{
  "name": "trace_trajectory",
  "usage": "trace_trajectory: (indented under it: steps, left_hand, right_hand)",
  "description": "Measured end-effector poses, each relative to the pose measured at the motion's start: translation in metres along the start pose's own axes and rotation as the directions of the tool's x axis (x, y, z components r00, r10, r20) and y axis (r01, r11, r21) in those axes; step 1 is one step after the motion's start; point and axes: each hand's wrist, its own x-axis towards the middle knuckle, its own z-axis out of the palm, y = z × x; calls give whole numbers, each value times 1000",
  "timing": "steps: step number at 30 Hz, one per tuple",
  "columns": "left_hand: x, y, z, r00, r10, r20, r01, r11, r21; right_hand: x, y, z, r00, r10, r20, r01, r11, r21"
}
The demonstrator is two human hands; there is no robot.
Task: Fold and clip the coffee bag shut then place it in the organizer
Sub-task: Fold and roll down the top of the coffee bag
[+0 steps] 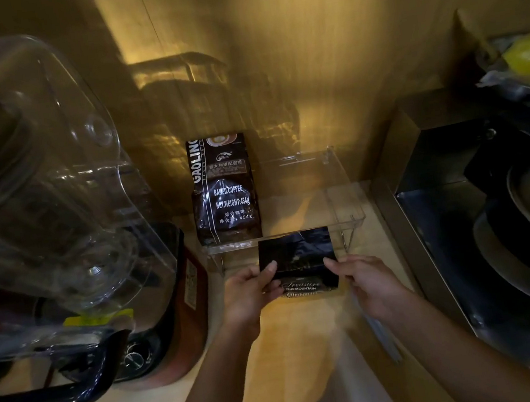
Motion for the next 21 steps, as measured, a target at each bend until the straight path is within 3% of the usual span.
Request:
trace_trajectory:
  steps: [7,10,15,21]
  left_hand:
    - [-5,4,5,992,100,-82,-98,995,28]
    - [-5,6,5,984,176,-35,-173,982,70]
    - [-2,4,2,968,243,56,-249,945,211]
    - [1,-1,6,944,330,-11,-316,912,260]
  right_hand:
    - [1,4,5,975,-174,-137,167,984,-61]
    - [1,4,9,941,-291,-172,264,951,-163]
    - [3,7,6,894,-444,-63,430,889,-153]
    - [8,15,4,851,-525,25,514,820,-251]
